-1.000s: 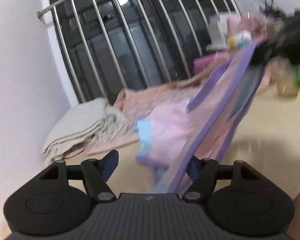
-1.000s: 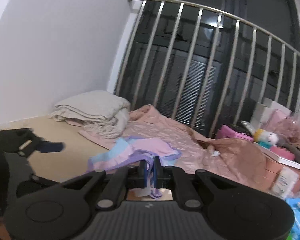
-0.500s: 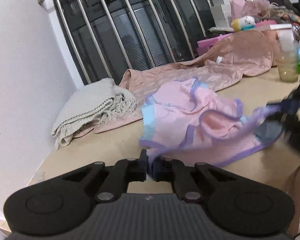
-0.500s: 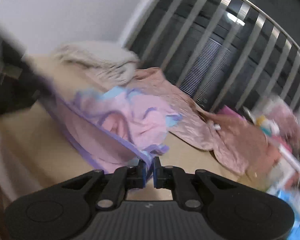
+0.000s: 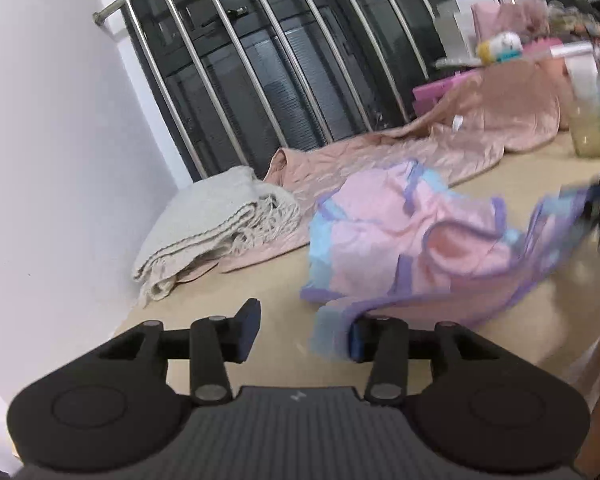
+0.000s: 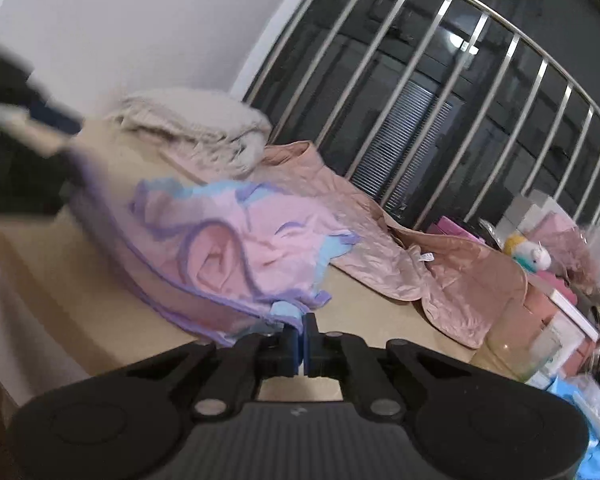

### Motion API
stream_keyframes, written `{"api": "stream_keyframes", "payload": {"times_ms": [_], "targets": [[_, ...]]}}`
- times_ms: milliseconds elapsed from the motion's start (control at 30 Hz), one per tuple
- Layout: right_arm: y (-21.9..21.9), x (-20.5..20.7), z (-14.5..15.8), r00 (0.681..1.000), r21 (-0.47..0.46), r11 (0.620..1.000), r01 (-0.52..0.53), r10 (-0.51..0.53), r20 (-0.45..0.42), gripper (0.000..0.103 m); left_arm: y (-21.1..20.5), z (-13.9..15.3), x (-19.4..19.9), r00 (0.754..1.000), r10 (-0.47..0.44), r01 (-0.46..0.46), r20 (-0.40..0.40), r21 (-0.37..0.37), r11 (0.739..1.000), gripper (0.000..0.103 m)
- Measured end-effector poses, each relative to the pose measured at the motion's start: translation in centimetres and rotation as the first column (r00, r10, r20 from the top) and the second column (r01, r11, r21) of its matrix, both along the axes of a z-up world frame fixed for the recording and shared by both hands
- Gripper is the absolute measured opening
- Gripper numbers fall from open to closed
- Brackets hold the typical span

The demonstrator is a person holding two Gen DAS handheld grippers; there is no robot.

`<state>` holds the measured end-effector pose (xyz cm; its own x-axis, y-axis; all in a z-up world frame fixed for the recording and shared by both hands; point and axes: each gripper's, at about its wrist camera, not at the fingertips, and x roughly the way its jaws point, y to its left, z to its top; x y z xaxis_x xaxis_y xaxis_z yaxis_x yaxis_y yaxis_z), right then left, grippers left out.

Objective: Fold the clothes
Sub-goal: 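Raise the garment high with both grippers, stretching it between them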

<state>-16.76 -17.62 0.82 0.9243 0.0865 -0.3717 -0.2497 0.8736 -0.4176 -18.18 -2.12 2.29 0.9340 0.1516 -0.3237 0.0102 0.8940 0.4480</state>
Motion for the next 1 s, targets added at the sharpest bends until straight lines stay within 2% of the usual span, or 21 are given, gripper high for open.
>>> {"api": "stream_keyframes", "payload": {"times_ms": [167,233,300,367,400,433,500,567,633,733,767,833,900,1000], "targets": [[-2.4,0.2,2.1,0.999,0.118,0.992,0.037,-0.035,-0.022,0.001,-0.3,-0.5,-1.3,1.0,-0.023,0.023,-0.005,0.032,0.999,0.045],[-2.7,-0.1,2.5,0.999,0.132,0.99,0.051,-0.049,-0.025,0.001,-0.8,-0.2,-1.9,0.999,-0.033,0.032,0.012,0.066,0.997,0.044],[-2.8,-0.6,3.3,0.999,0.153,0.988,0.031,-0.027,-0.024,0.001,-0.8,1.8,-1.7,0.997,-0.074,0.073,0.008,0.057,0.996,0.004],[-3.0,-0.9,5.1,1.0,0.171,0.985,-0.002,0.002,-0.001,0.001,-0.9,3.7,-1.5,0.993,-0.115,0.115,0.005,0.047,0.992,0.003],[-3.2,-0.9,6.5,1.0,0.177,0.984,-0.024,0.021,0.021,0.001,-0.7,5.3,-1.4,0.99,-0.141,0.141,0.012,0.029,0.99,0.003],[-3.3,-1.0,7.9,0.998,0.183,0.982,-0.047,0.04,0.044,0.001,-0.1,8.2,-1.1,0.984,-0.177,0.178,0.031,-0.018,0.984,0.003],[-4.2,-1.2,12.6,0.991,0.213,0.972,-0.097,0.075,0.108,0.001,1.3,14.5,-0.7,0.968,-0.244,0.25,0.057,-0.13,0.96,0.003],[-5.3,-1.9,18.4,0.976,0.228,0.963,-0.145,0.102,0.192,0.001,2.8,21.0,-0.6,0.951,-0.295,0.309,0.092,-0.209,0.928,0.003],[-6.6,-3.1,24.7,0.956,0.247,0.951,-0.185,0.115,0.27,0.001,3.6,27.1,-1.3,0.935,-0.326,0.352,0.142,-0.225,0.909,0.003],[-8.4,-5.2,33.0,0.928,0.271,0.929,-0.252,0.152,0.341,0.001,4.3,35.2,-3.0,0.904,-0.365,0.411,0.223,-0.217,0.885,0.003],[-8.7,-5.9,35.0,0.921,0.269,0.926,-0.265,0.16,0.357,0.001,4.4,37.4,-3.7,0.892,-0.375,0.428,0.251,-0.205,0.88,0.003],[-9.3,-7.4,38.9,0.904,0.267,0.921,-0.283,0.164,0.395,0.001,4.4,40.6,-4.6,0.876,-0.389,0.45,0.284,-0.195,0.872,0.003],[-9.5,-8.3,41.5,0.896,0.259,0.92,-0.293,0.17,0.411,0.001,4.4,43.5,-5.1,0.862,-0.399,0.469,0.313,-0.194,0.861,0.004],[-9.5,-8.3,43.6,0.89,0.245,0.929,-0.278,0.154,0.428,0.001,4.1,45.3,-4.3,0.858,-0.409,0.482,0.311,-0.211,0.85,0.004]]}}
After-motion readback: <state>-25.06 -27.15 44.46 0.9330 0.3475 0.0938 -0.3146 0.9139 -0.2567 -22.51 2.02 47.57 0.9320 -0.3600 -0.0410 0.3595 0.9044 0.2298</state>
